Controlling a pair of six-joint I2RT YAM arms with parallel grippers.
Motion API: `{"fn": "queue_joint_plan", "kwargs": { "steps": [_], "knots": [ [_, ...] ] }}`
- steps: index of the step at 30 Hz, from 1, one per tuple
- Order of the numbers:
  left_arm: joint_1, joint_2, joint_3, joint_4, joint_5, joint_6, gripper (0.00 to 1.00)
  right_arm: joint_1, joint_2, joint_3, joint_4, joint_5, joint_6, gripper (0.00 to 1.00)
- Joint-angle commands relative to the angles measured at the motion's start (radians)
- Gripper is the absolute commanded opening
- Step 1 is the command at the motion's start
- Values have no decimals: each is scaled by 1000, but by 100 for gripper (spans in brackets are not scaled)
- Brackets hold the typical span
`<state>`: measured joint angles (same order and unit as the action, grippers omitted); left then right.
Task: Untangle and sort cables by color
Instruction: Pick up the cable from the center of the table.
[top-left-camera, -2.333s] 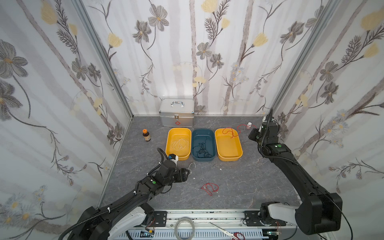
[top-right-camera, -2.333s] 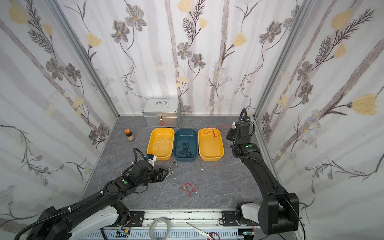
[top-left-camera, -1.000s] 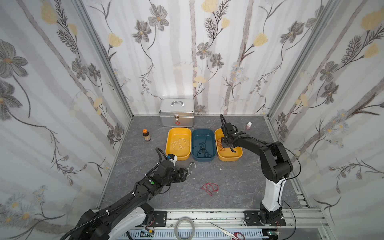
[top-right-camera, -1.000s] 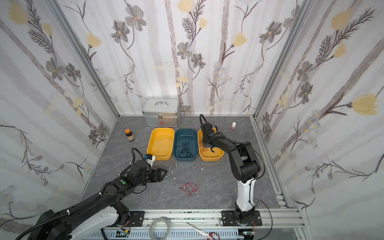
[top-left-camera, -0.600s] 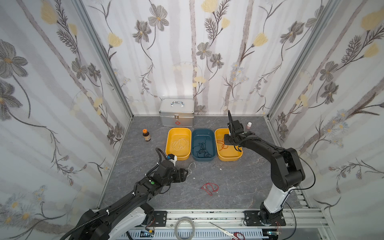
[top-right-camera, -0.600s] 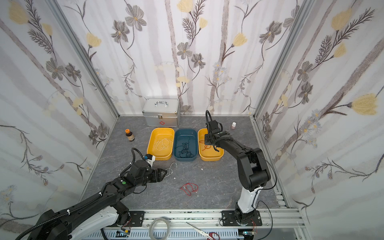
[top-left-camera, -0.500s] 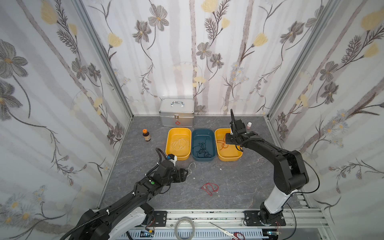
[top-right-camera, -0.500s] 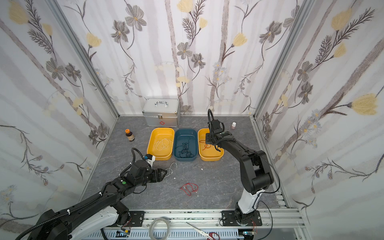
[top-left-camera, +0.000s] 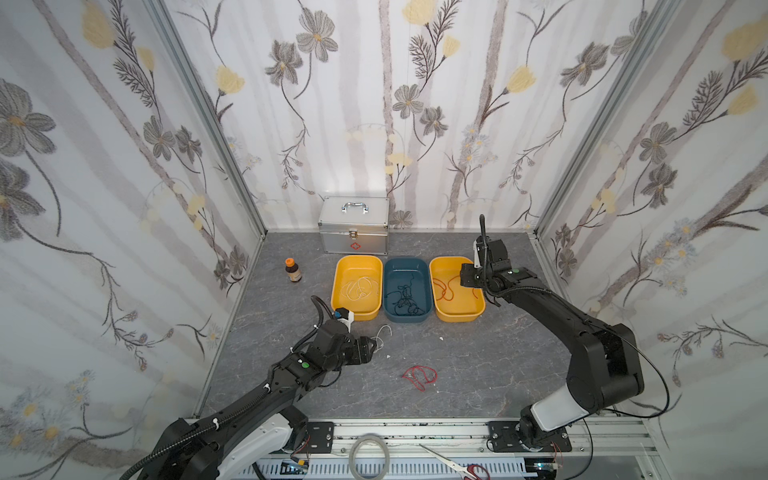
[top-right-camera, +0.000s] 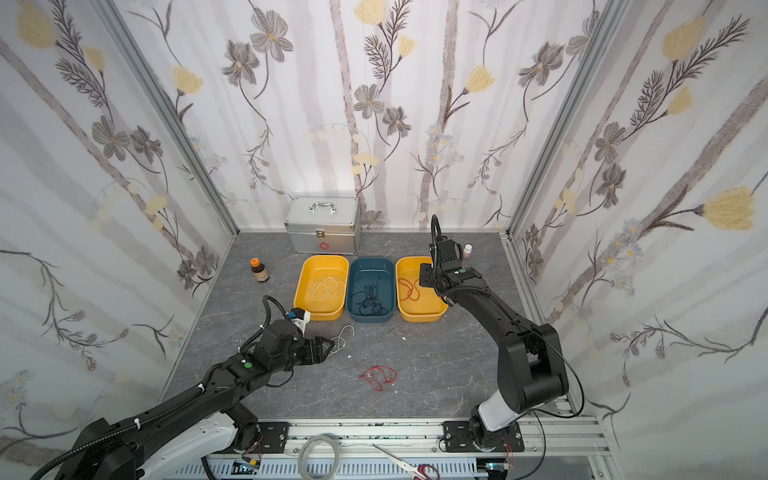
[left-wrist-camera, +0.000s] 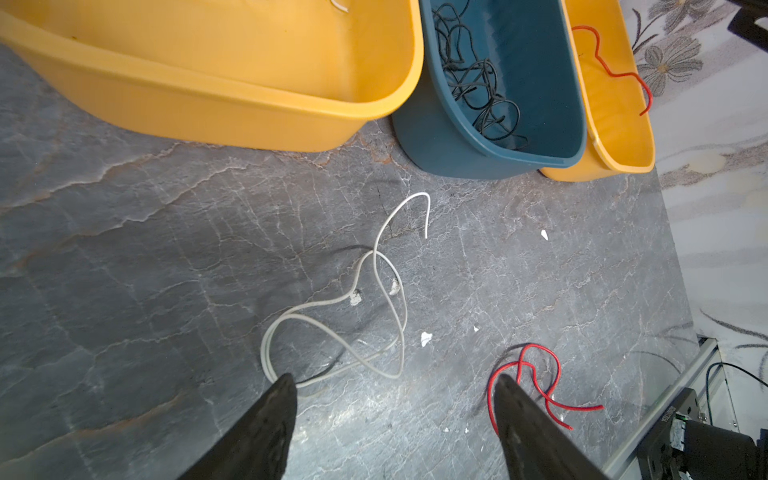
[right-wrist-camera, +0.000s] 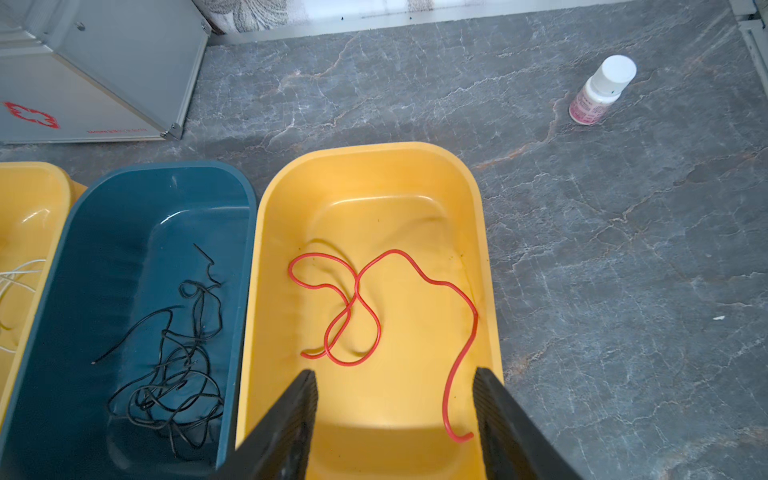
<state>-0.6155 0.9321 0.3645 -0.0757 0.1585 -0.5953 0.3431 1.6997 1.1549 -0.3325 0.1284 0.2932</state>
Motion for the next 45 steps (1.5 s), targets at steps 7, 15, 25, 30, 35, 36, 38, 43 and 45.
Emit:
{"fn": "queue_joint_plan", "kwargs": {
  "steps": [7, 15, 25, 30, 35, 36, 38, 43, 45],
  "knots": [
    [2, 52, 17, -5, -14, -20, 76, 43, -149, -163, 108, -157, 22, 59],
    [1, 152, 19, 16, -21, -20, 76, 192, -258, -359, 203, -266, 112, 58],
    [-1, 177, 31, 37, 13, -25, 75, 379, -275, -581, 305, -447, 234, 59],
    [-30, 157, 49, 16, 54, -13, 74, 521, -239, -599, 274, -439, 286, 59],
    [-84, 131, 74, -36, 77, -4, 74, 635, -180, -597, 214, -363, 340, 58],
    [-93, 124, 74, -35, 81, -7, 74, 650, -173, -593, 195, -341, 348, 57],
    [-113, 112, 68, -22, 95, -15, 74, 682, -166, -586, 153, -297, 363, 56],
    [-138, 111, 53, 6, 105, -24, 74, 704, -201, -612, 142, -270, 400, 52],
    [-146, 114, 49, 11, 103, -29, 74, 709, -225, -623, 143, -265, 413, 52]
  ]
}}
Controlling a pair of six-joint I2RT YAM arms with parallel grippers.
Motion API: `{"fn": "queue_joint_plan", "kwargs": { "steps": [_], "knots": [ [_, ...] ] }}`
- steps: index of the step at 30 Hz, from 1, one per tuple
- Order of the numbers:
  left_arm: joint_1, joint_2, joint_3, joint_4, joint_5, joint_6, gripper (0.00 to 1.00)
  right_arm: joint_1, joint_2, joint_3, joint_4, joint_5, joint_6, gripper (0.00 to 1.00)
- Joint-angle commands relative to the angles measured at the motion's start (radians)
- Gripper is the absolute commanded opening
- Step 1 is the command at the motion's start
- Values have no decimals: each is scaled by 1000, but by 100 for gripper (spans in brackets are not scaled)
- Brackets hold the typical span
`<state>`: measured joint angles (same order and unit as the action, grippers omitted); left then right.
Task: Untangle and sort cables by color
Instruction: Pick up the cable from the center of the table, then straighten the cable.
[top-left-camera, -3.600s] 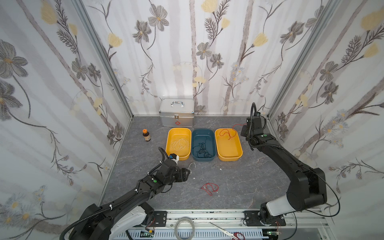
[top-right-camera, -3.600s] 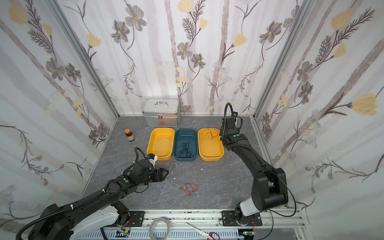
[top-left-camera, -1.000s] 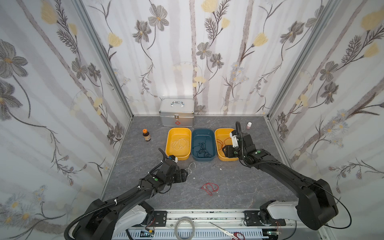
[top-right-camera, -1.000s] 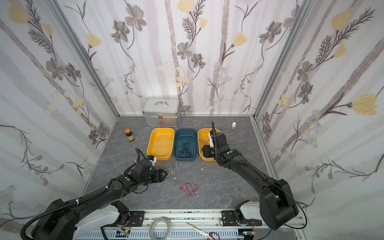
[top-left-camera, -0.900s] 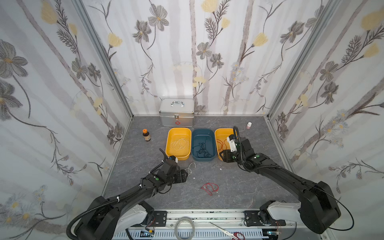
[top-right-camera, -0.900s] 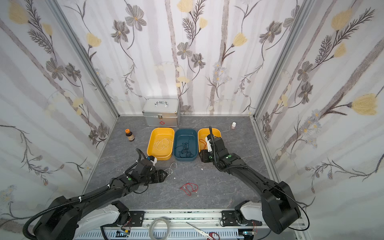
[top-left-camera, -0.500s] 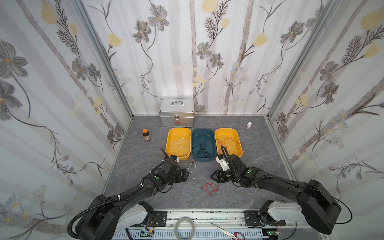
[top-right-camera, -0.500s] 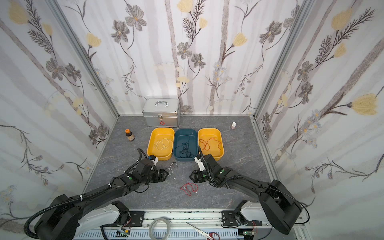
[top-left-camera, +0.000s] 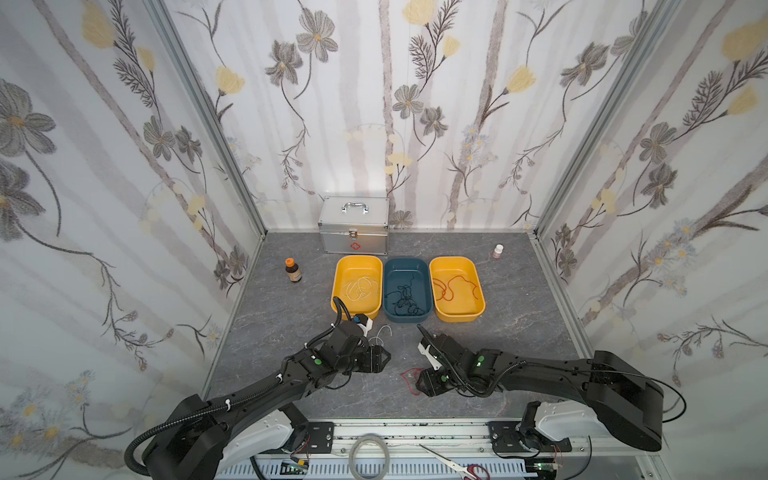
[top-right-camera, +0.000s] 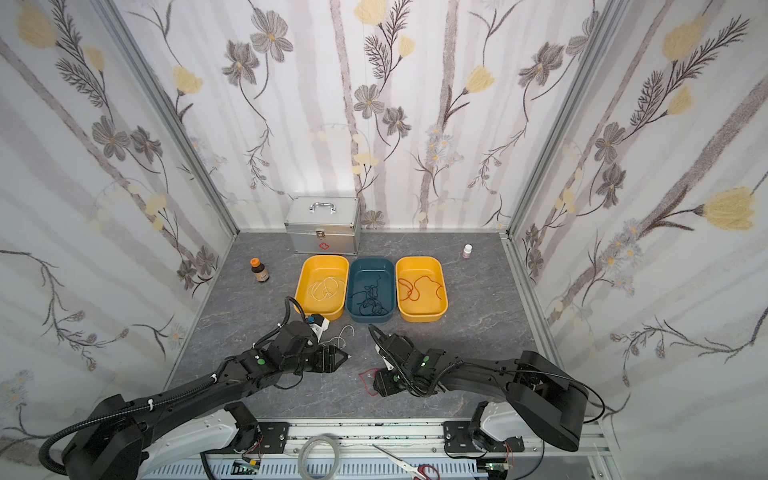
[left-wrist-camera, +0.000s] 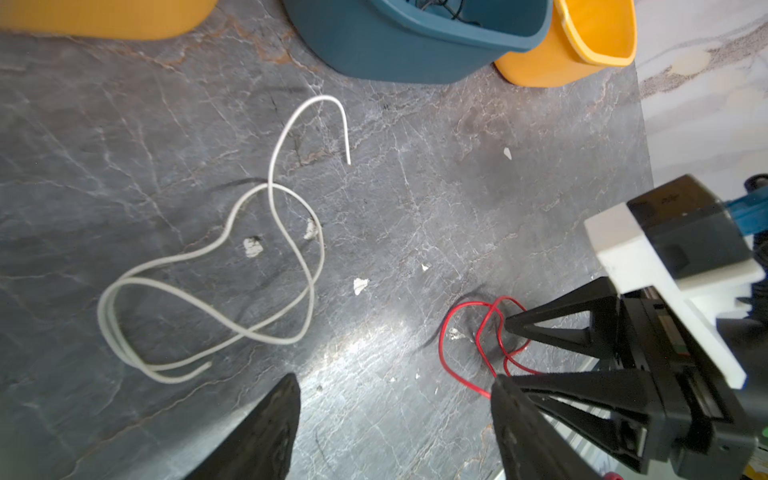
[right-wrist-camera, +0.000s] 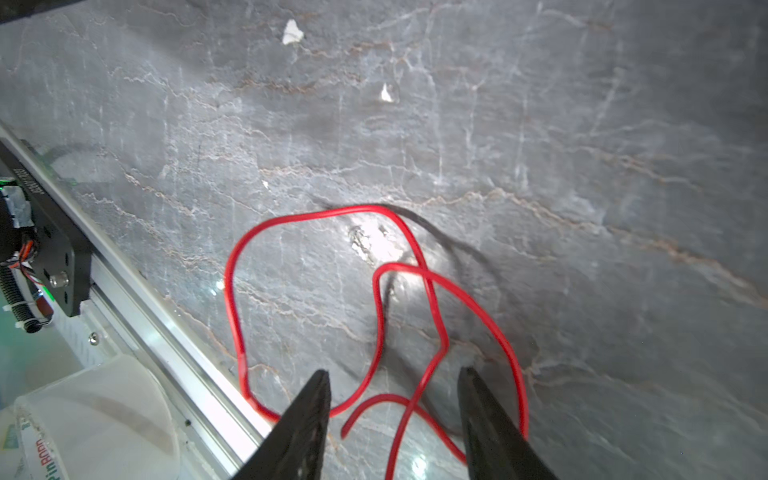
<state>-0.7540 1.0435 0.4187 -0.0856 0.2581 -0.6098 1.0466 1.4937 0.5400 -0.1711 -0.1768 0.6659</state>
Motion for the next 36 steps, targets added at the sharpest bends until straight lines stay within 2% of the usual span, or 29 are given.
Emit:
{"fn": "queue_joint_plan", "kwargs": {
  "steps": [1, 4, 9, 16, 19, 28, 32, 36],
  "knots": [
    [-11, 4, -7, 28, 5, -19, 74, 6, -33, -20, -13, 42, 49, 50],
    [-23, 14, -14, 54, 17, -33, 74, 6, -64, -44, -2, 35, 72, 42],
    [-45, 29, -13, 61, 18, -39, 73, 22, -97, -62, 33, 17, 106, 35],
    [-82, 82, -10, 119, 47, -55, 73, 32, -78, -65, 44, 43, 118, 11],
    [-94, 109, -5, 130, 65, -43, 73, 33, -99, -58, 50, 72, 110, 6],
    [-104, 199, 15, 242, 126, -63, 72, 34, -106, -14, 108, 86, 47, 4],
    [-107, 213, 11, 253, 109, -66, 66, 37, -104, -10, 132, 92, 41, 3],
    [-107, 213, 9, 257, 107, -67, 53, 37, -114, -4, 139, 110, 34, 3]
  ]
}}
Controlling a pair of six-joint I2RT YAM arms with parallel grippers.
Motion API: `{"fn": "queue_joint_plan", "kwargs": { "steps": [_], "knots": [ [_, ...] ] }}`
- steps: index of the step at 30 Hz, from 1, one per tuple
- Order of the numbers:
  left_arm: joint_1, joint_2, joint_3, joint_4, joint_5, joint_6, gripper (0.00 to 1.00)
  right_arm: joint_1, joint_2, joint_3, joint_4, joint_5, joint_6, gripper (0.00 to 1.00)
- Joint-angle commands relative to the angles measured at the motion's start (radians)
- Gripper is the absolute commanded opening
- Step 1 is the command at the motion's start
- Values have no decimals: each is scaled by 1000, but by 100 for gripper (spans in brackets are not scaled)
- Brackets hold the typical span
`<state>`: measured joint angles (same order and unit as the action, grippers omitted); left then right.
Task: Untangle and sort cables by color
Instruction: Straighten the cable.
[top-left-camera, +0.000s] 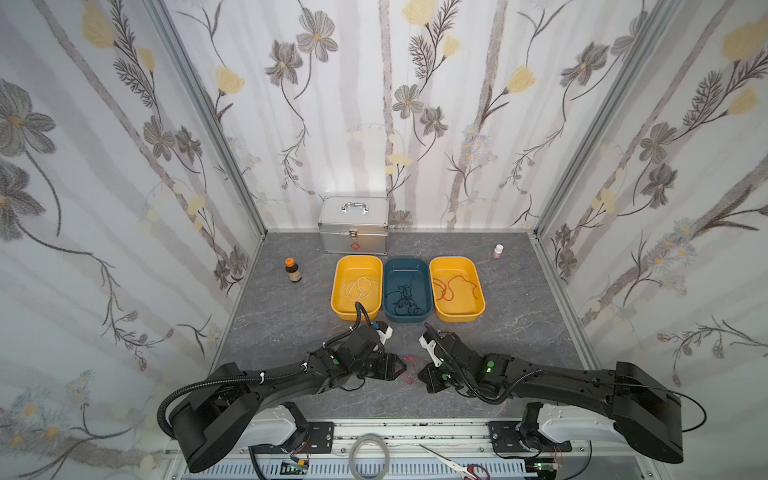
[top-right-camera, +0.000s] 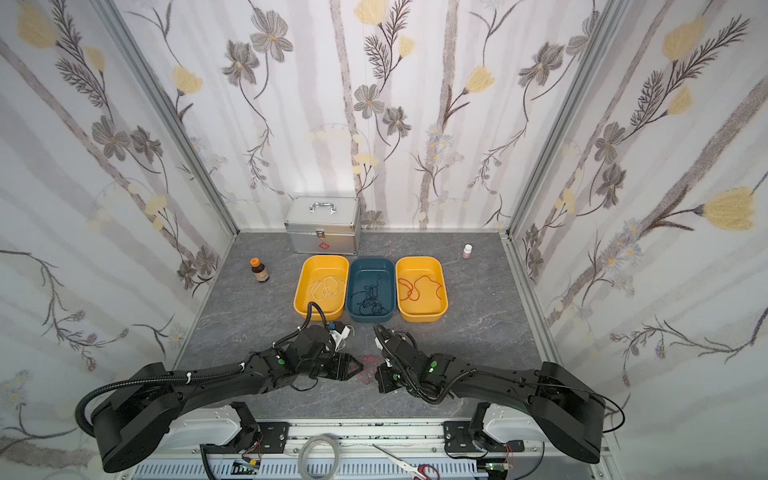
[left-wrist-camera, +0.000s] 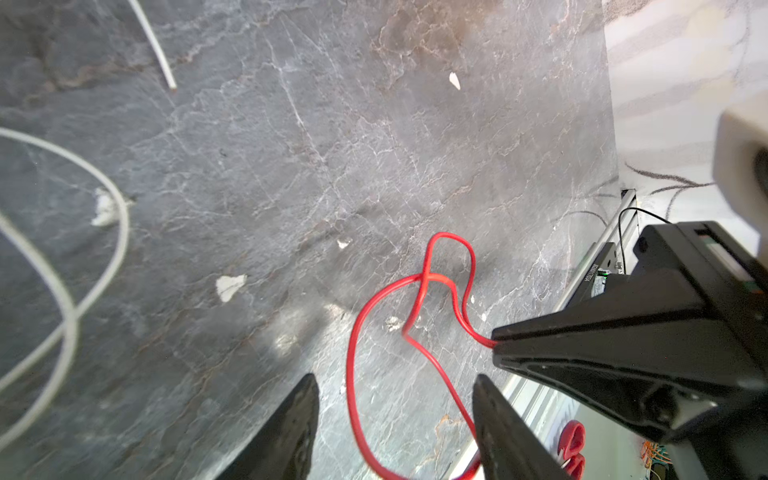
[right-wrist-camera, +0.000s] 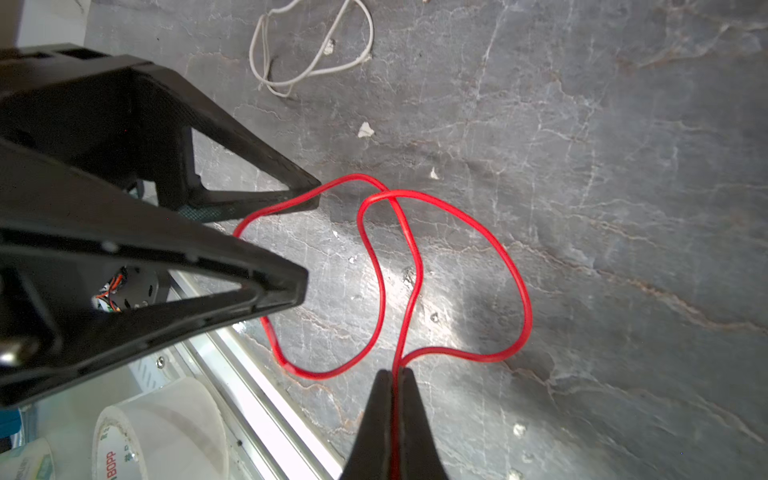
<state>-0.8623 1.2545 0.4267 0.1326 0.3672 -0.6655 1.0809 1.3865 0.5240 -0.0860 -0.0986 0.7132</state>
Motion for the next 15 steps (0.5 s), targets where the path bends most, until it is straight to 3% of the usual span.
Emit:
{"fn": "queue_joint_plan", "kwargs": {
  "steps": [1, 7, 10, 13, 15],
  "knots": [
    [1, 2, 0, 38, -4, -11, 49, 2, -10, 12, 54, 38, -13, 3],
    [3, -13, -2, 3, -36, -5, 13, -26, -64, -13, 39, 83, 4, 3],
    [4, -17, 1, -22, -48, 5, 11, -73, -104, -51, 38, 81, 30, 3],
    [4, -5, 14, -49, -52, 21, 1, -117, -159, -83, 59, 61, 44, 4],
    [6, -1, 14, -55, -64, 21, 0, -142, -201, -103, 76, 44, 49, 3]
  ]
}}
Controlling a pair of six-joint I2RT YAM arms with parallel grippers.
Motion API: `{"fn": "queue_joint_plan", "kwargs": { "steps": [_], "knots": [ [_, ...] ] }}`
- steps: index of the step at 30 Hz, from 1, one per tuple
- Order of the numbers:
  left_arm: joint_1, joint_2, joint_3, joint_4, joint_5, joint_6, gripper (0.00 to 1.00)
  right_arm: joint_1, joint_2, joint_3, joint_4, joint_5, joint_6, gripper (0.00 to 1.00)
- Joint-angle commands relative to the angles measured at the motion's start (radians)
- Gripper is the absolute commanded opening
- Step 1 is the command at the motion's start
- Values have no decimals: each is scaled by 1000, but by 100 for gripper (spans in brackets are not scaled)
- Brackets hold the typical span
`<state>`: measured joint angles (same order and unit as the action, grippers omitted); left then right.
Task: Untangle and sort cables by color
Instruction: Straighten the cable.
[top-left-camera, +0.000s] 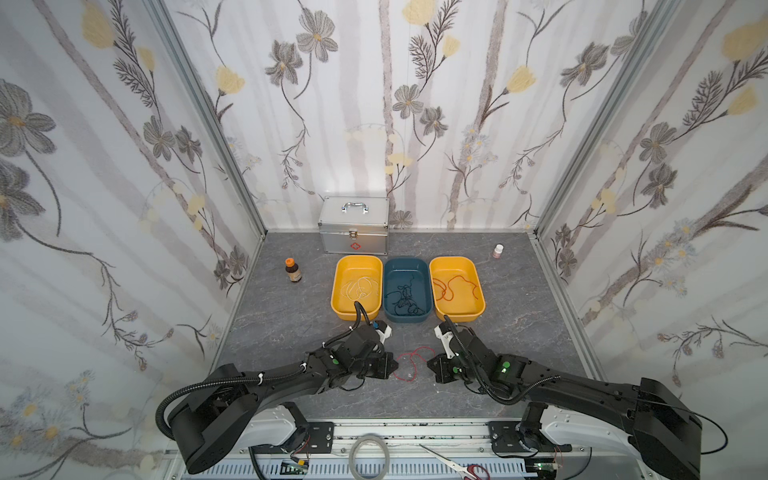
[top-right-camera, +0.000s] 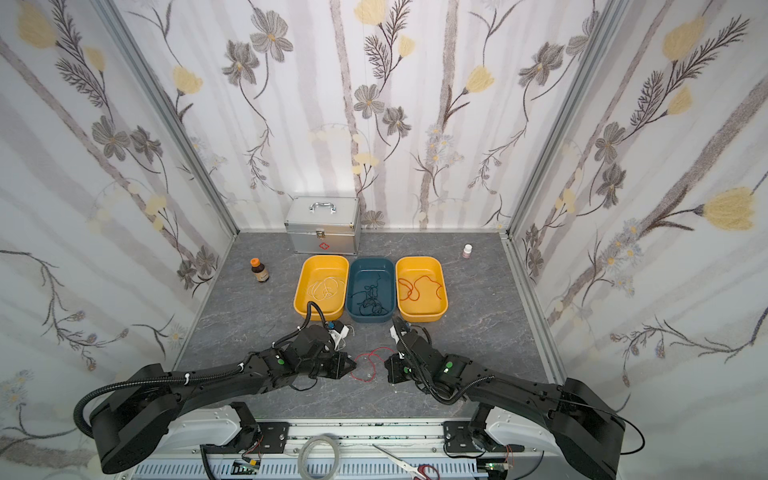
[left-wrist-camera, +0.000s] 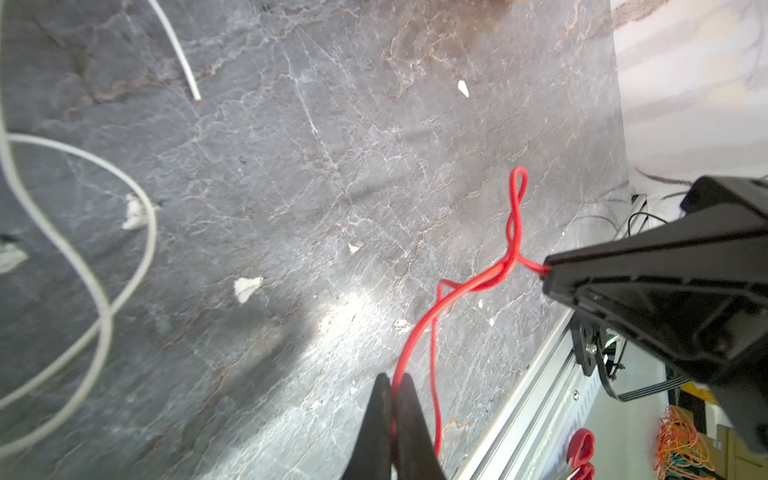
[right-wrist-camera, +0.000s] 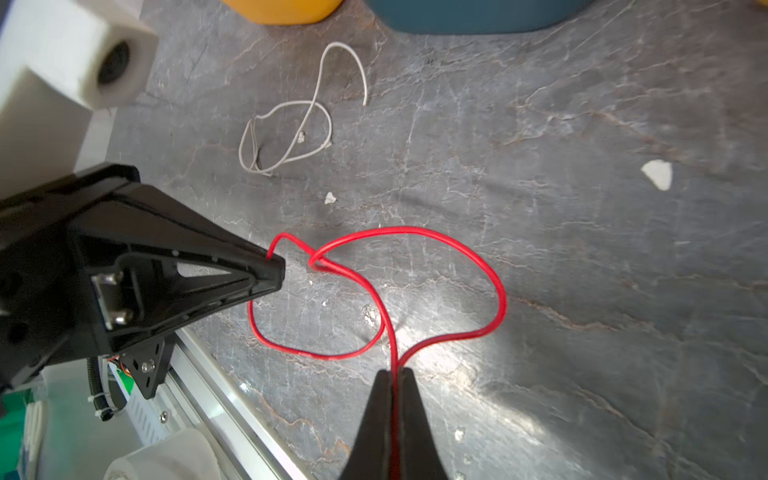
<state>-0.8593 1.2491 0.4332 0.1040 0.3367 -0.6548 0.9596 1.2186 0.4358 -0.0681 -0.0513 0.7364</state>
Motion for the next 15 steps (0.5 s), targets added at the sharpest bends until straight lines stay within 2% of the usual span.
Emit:
{"fn": "queue_joint_plan", "kwargs": {
  "steps": [1, 10, 15],
  "knots": [
    [3, 3, 7, -29, -43, 9, 0, -32, -51, -24, 60, -7, 29, 3],
    [26, -30, -7, -49, -81, 5, 0, -136, -218, -106, 13, 17, 52, 4],
    [28, 1, 14, -49, -73, 16, 0, -119, -156, -81, 71, -118, -15, 5]
  ]
}}
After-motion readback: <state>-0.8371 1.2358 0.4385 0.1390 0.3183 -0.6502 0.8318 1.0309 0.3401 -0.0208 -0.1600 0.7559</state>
